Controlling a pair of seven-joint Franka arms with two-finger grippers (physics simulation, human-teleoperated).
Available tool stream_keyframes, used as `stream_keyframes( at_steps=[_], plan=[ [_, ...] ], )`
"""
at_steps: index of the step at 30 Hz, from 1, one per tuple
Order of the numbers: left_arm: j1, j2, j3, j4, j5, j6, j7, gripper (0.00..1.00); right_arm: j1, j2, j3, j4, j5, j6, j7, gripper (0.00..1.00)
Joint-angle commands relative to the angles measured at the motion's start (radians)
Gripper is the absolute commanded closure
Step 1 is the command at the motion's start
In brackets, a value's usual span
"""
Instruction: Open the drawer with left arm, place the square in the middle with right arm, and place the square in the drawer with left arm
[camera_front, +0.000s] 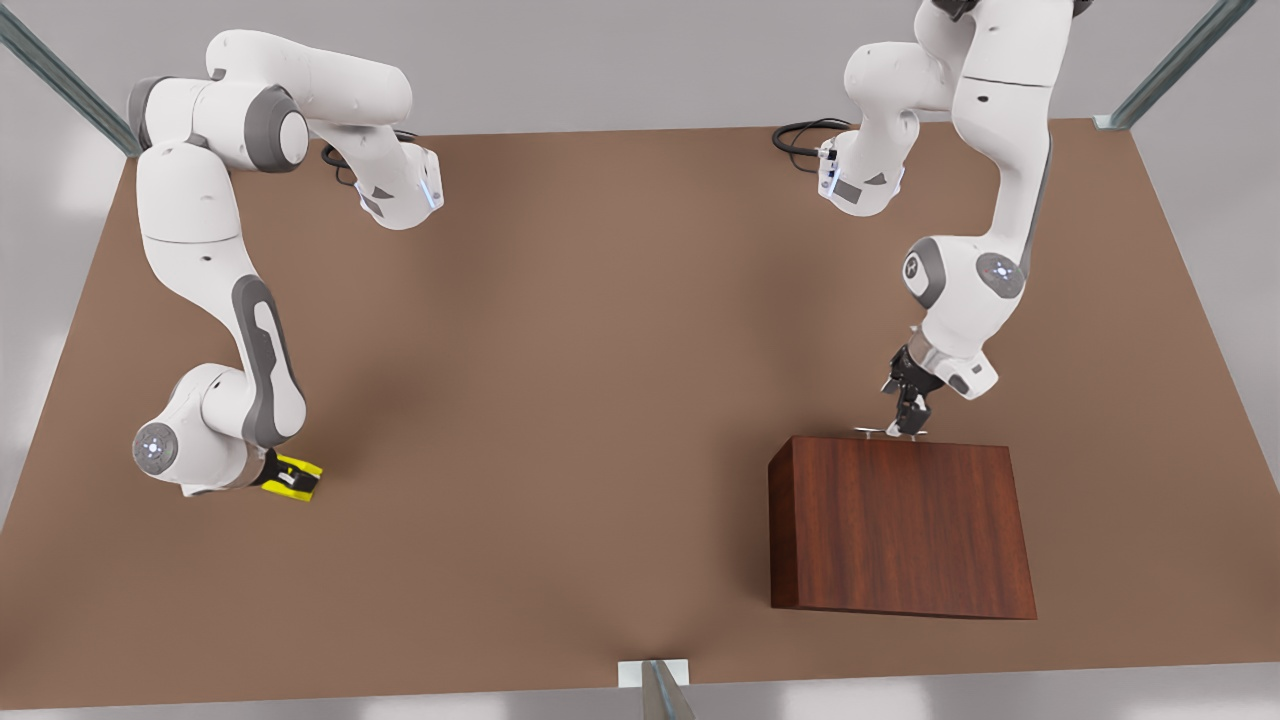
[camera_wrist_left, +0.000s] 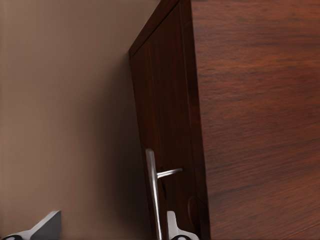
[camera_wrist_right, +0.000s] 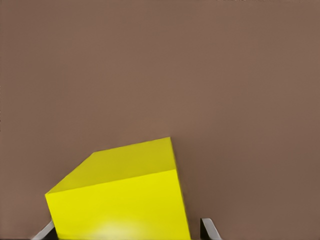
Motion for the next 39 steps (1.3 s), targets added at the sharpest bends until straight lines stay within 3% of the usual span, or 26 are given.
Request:
stream_keyframes(
  at_steps=[1,4,6,7,10,16,20,22,29,34,39],
  plan=[
    [0.0,0.002,0.0,0.0,-0.013,0.0,0.0,0.0,0.0,0.0,0.0,0.0,0.0,0.0,-0.01,0.15],
    [-0.011,0.002,0.0,-0.002,-0.02,-0.002,0.0,0.0,-0.001,0.0,0.0,0.0,0.0,0.002,-0.092,0.15],
    [-0.014,0.009,0.0,0.0,-0.02,-0.002,0.0,0.0,-0.003,-0.002,0.0,0.0,0.002,0.014,-0.092,0.23],
    [-0.014,0.011,0.0,0.0,-0.02,-0.002,0.0,0.0,-0.001,-0.002,0.0,0.0,0.002,0.014,-0.092,0.34],
    [-0.014,0.017,0.0,-0.002,-0.022,-0.002,0.0,0.0,0.0,-0.002,0.0,0.0,0.0,0.014,-0.092,0.41],
    [-0.014,0.008,0.002,-0.009,-0.025,-0.014,-0.003,0.0,0.002,-0.026,0.031,-0.001,0.011,0.009,-0.057,0.41],
    [-0.014,-0.003,0.002,-0.031,-0.027,-0.017,-0.003,0.0,0.072,-0.12,0.097,-0.049,0.032,0.0,0.147,0.39],
    [-0.014,-0.009,0.003,-0.04,-0.027,-0.017,-0.003,0.0,0.078,-0.153,0.231,-0.052,0.032,-0.014,0.316,0.38],
    [-0.014,-0.048,0.009,-0.089,-0.027,-0.028,0.0,0.0,0.508,-0.048,0.259,0.048,0.032,0.179,1.006,0.38],
    [-0.014,-0.094,0.015,-0.12,-0.027,-0.061,-0.002,0.0,0.741,0.011,0.255,0.104,0.026,0.242,1.235,0.38],
    [-0.014,-0.104,0.017,-0.141,-0.027,-0.071,-0.017,0.0,0.882,-0.012,0.212,-0.007,0.022,0.288,1.307,0.37]
  ],
)
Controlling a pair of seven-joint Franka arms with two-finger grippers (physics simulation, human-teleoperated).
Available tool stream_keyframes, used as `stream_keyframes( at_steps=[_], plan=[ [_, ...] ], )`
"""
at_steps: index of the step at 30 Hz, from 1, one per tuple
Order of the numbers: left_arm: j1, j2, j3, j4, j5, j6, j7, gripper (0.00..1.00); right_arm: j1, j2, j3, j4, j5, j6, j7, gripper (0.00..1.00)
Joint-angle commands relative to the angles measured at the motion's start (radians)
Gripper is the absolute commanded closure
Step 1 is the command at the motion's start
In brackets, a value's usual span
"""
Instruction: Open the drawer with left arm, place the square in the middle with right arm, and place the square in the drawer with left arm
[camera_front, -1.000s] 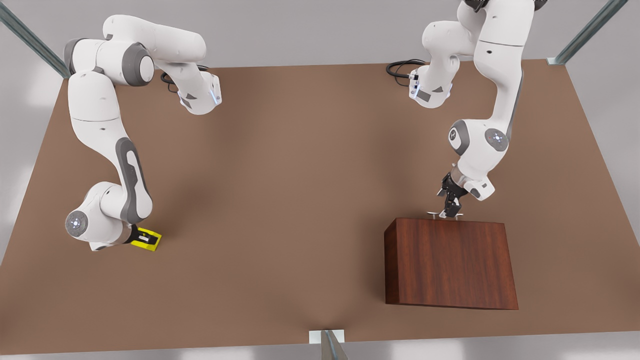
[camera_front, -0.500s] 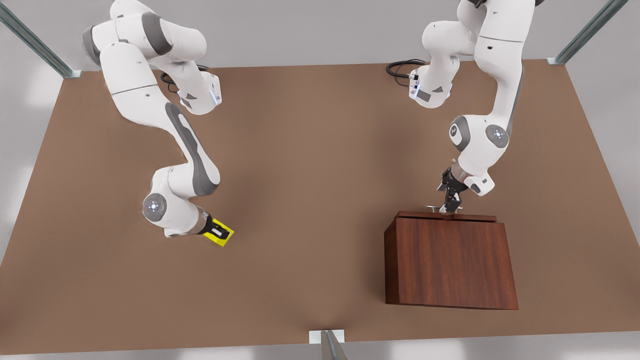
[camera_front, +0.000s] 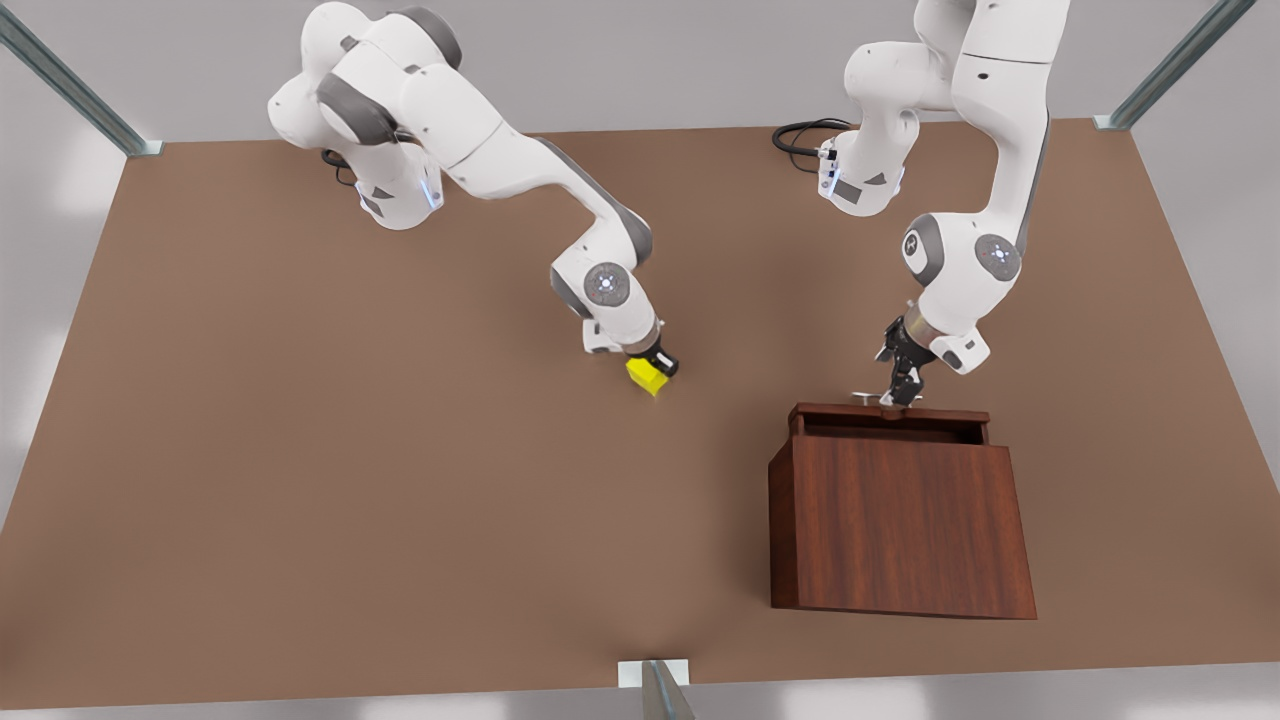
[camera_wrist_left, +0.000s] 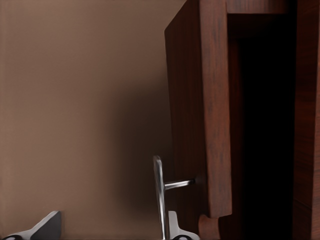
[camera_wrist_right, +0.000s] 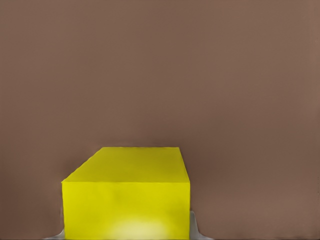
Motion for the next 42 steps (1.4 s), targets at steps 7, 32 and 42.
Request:
stream_keyframes(
  at_steps=[7,32,42],
  plan=[
    [0.002,-0.072,0.0,-0.071,0.0,-0.015,-0.002,0.0,0.007,-0.023,0.0,-0.032,0.001,-0.005,0.043,0.0],
    [-0.198,0.251,-0.017,0.915,0.265,-0.784,0.665,0.0,-0.68,-0.519,-0.259,0.292,-0.187,-0.959,-1.475,0.0],
    [-0.517,0.463,-0.046,0.98,0.327,-0.781,1.25,0.0,-0.712,-0.371,-0.258,0.396,-0.169,-0.839,-1.503,0.0]
  ],
)
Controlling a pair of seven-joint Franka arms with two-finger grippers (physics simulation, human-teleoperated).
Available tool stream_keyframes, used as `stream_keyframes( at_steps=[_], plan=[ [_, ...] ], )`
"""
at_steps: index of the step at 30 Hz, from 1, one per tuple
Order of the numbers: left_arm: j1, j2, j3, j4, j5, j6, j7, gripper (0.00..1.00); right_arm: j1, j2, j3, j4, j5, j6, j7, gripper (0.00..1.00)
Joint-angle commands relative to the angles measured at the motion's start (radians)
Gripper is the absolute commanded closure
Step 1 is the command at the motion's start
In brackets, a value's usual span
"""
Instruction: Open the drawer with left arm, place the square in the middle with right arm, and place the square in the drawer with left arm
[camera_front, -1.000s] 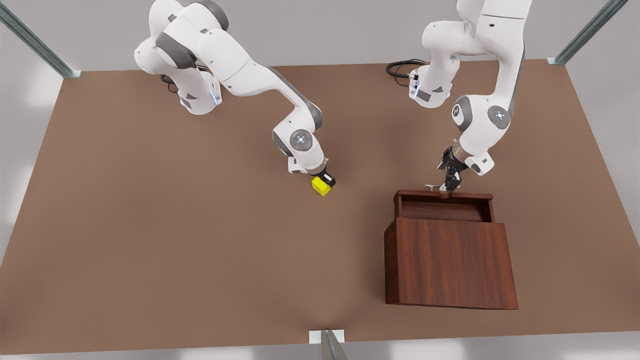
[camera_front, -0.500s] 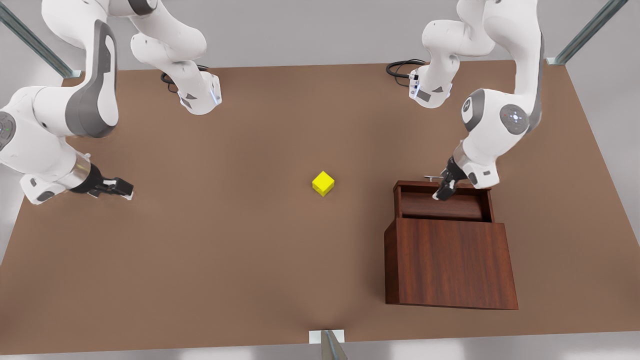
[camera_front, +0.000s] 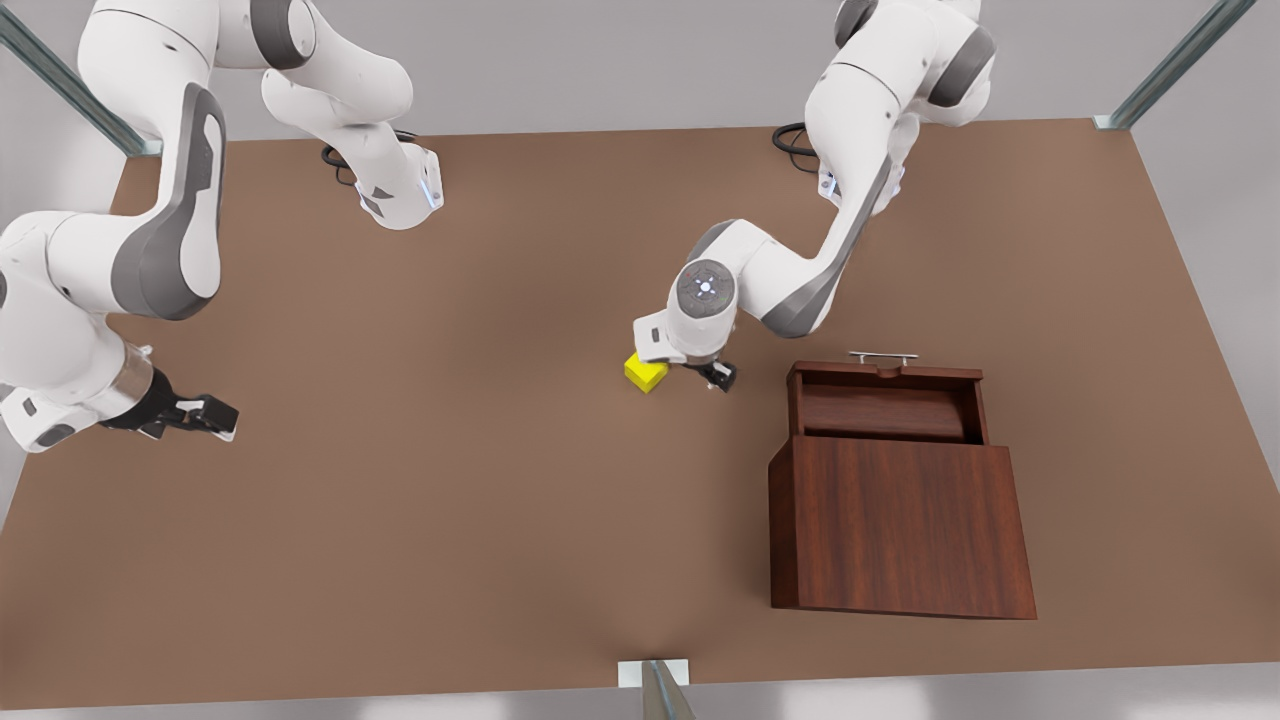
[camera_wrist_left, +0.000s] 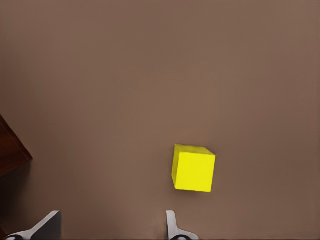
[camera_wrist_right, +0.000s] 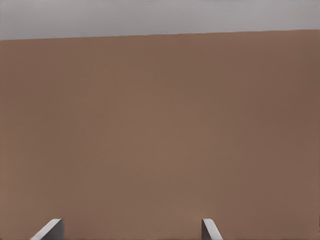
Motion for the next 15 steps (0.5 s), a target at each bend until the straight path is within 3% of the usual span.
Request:
stream_keyframes(
  at_steps=[1,15],
  plan=[
    [-0.003,0.002,0.0,0.0,0.014,0.004,-0.001,0.0,-0.011,0.0,0.002,0.0,0.001,0.0,0.0,0.0],
    [-0.153,0.122,0.008,-0.101,0.111,0.173,-0.084,0.0,-0.03,0.001,0.025,0.002,-0.002,0.001,-0.001,0.0]
  ],
)
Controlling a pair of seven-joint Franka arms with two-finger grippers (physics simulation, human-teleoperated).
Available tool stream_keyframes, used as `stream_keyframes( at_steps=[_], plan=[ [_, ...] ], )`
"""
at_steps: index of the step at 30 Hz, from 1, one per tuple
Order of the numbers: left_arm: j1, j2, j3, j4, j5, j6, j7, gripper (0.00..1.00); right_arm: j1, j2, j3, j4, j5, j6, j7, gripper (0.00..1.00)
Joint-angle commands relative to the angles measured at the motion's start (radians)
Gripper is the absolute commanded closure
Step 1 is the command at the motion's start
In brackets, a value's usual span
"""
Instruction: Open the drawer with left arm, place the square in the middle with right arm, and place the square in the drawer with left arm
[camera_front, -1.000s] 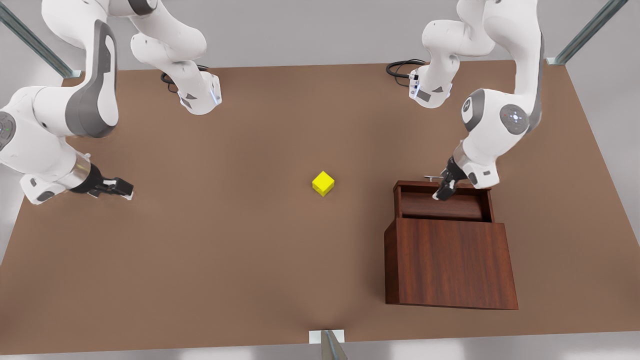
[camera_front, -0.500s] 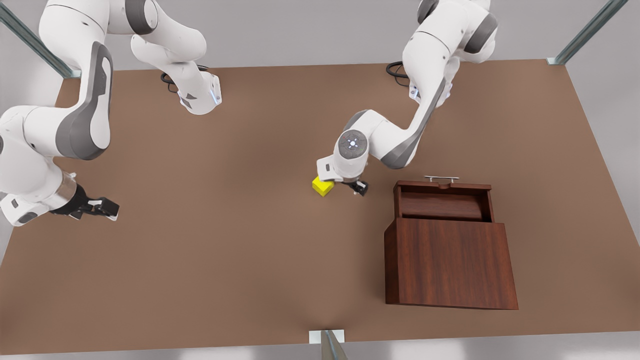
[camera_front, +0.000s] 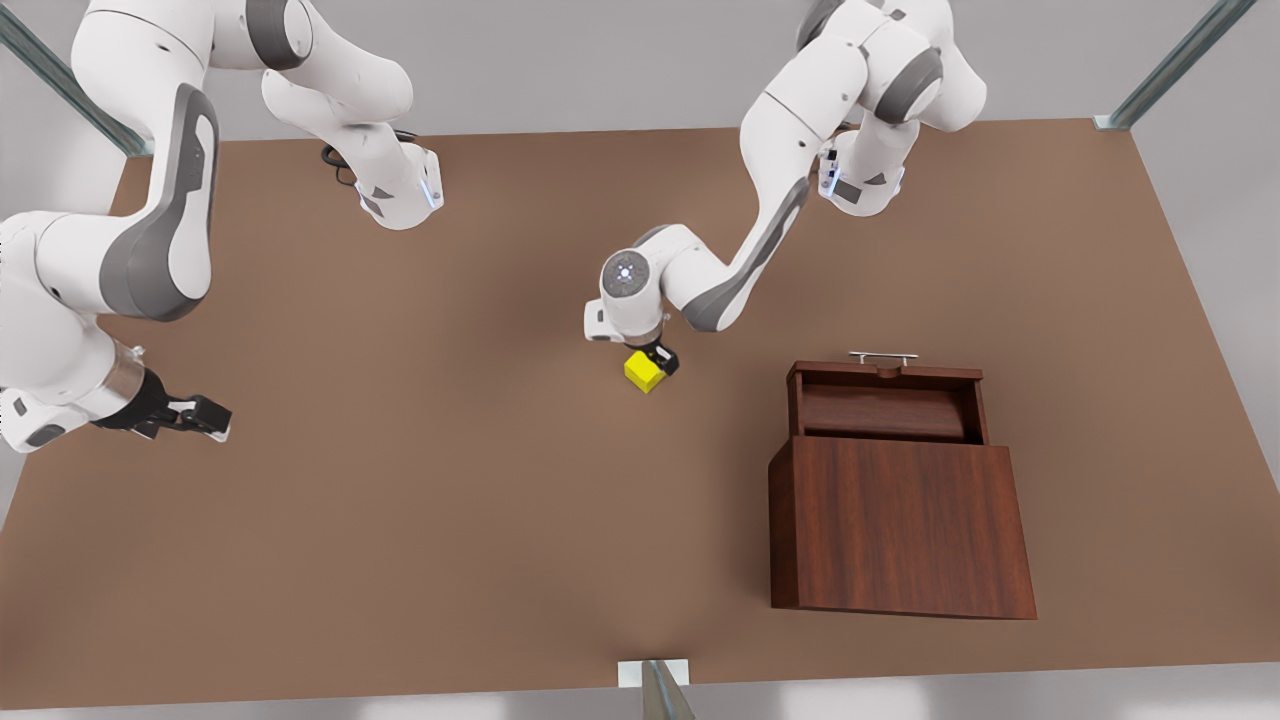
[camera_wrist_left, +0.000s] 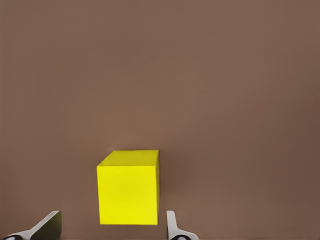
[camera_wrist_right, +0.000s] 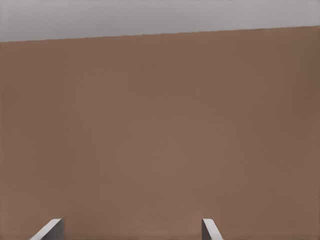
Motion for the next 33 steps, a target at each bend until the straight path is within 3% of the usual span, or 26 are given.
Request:
stream_keyframes(
  at_steps=[1,17,20,25,33],
  plan=[
    [0.0,0.002,0.0,0.0,0.018,0.0,0.0,0.0,0.0,0.0,-0.001,0.0,0.0,0.002,0.0,0.0],
    [-0.005,0.087,0.005,-0.032,0.046,0.089,-0.014,0.0,-0.001,-0.002,-0.003,0.0,0.0,-0.003,0.0,0.0],
    [-0.005,0.1,0.005,-0.032,0.046,0.097,-0.014,0.16,0.0,0.001,-0.003,0.0,0.0,0.0,0.0,0.0],
    [-0.005,0.107,0.005,-0.029,0.046,0.106,-0.014,0.29,-0.004,0.0,-0.003,0.0,0.0,0.002,0.0,0.0],
    [-0.005,0.104,0.006,-0.02,0.044,0.098,-0.017,0.34,-0.009,0.0,-0.004,0.0,0.003,-0.006,-0.006,0.0]
  ],
)
